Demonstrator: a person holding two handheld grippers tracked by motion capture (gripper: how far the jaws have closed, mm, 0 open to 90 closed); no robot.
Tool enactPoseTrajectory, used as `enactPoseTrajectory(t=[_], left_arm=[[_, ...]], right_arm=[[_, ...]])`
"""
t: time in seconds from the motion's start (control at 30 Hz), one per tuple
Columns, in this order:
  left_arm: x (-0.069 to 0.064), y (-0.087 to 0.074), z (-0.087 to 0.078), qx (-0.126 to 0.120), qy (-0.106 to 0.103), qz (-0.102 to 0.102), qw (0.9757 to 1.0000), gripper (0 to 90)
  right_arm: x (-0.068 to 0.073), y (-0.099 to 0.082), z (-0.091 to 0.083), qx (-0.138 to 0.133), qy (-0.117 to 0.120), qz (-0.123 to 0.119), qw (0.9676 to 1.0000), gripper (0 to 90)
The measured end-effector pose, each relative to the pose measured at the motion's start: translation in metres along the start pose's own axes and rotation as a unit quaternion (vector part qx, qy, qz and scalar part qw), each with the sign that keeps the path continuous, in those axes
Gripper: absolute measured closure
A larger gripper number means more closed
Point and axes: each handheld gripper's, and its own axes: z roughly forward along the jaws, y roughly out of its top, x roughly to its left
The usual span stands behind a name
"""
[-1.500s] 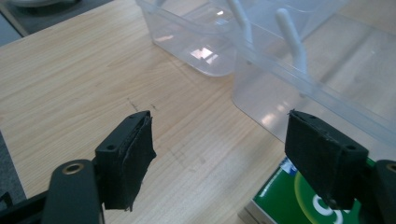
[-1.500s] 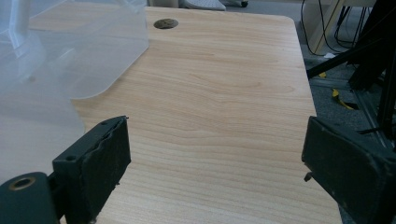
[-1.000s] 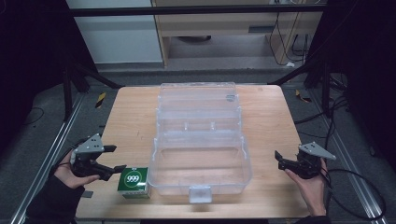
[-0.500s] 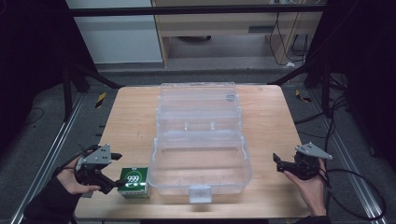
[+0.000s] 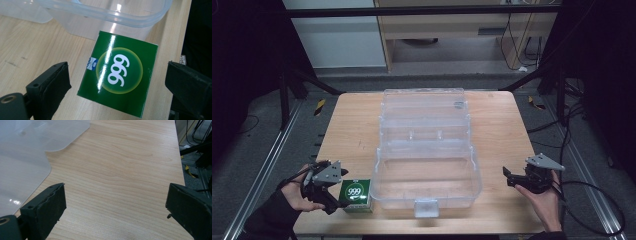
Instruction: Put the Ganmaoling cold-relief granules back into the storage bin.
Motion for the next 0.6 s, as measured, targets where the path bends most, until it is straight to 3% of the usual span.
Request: enactPoseTrajectory(t=[0.6], left_arm=[[0.002, 0.007, 0.026, 0.052, -0.014, 0.021, 0.9983, 2.5]], right_arm=[[0.001, -0.003, 0.003, 0.011, 0.006, -0.007, 0.9999, 2.3]])
